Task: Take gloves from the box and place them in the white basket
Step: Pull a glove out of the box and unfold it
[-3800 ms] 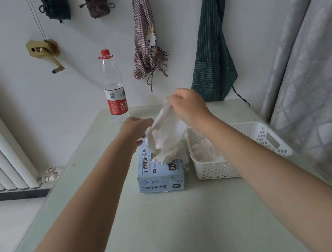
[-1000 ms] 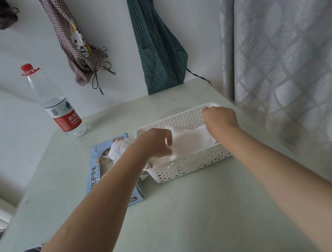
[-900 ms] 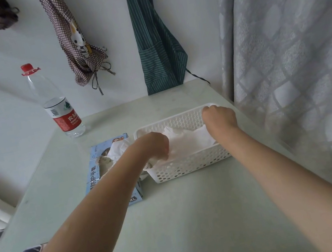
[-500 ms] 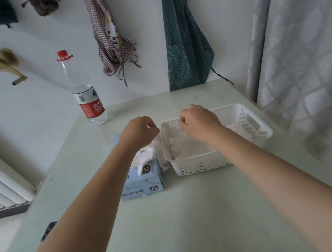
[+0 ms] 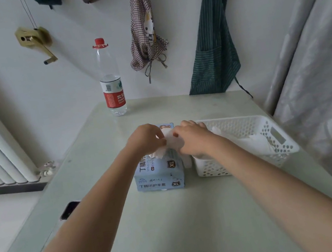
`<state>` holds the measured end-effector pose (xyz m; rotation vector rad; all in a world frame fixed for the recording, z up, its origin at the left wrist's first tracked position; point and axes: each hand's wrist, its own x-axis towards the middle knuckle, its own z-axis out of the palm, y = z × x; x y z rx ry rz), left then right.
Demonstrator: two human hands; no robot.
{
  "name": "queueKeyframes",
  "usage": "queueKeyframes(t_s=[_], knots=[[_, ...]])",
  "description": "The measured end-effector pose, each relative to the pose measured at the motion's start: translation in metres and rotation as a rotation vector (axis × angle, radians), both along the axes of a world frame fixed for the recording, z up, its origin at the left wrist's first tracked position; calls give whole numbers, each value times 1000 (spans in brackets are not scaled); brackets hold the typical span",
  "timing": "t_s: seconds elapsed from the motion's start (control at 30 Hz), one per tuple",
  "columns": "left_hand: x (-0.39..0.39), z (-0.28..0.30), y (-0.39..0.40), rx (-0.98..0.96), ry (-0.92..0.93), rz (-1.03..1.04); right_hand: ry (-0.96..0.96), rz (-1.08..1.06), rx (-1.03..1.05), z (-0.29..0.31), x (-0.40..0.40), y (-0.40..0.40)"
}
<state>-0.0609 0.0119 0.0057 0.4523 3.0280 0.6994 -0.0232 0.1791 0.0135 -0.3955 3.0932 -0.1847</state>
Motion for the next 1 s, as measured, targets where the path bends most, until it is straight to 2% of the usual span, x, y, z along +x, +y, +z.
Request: queueKeyframes(t_s=[0.13, 0.23, 0.3, 0.43, 0.57, 0.83, 1.0], knots=[[-9, 5, -18, 10, 23, 228, 27, -11, -2, -1, -3, -3], [-11, 6, -28, -13, -46, 277, 50, 13, -12, -4, -3, -13], [-12, 5, -31, -18, -38, 213, 64, 13, -7, -5, -2, -19], [-5, 3, -29, 189, 46, 8, 72, -5, -61, 0, 4, -22], [0, 1, -26, 75, -11, -93, 50, -29, -156, 1, 7, -22], [-2, 10, -37, 188, 189, 221, 78, -42, -123, -11, -5, -24], [-3, 22, -39, 401, 255, 338, 32, -48, -92, -15, -7, -28]])
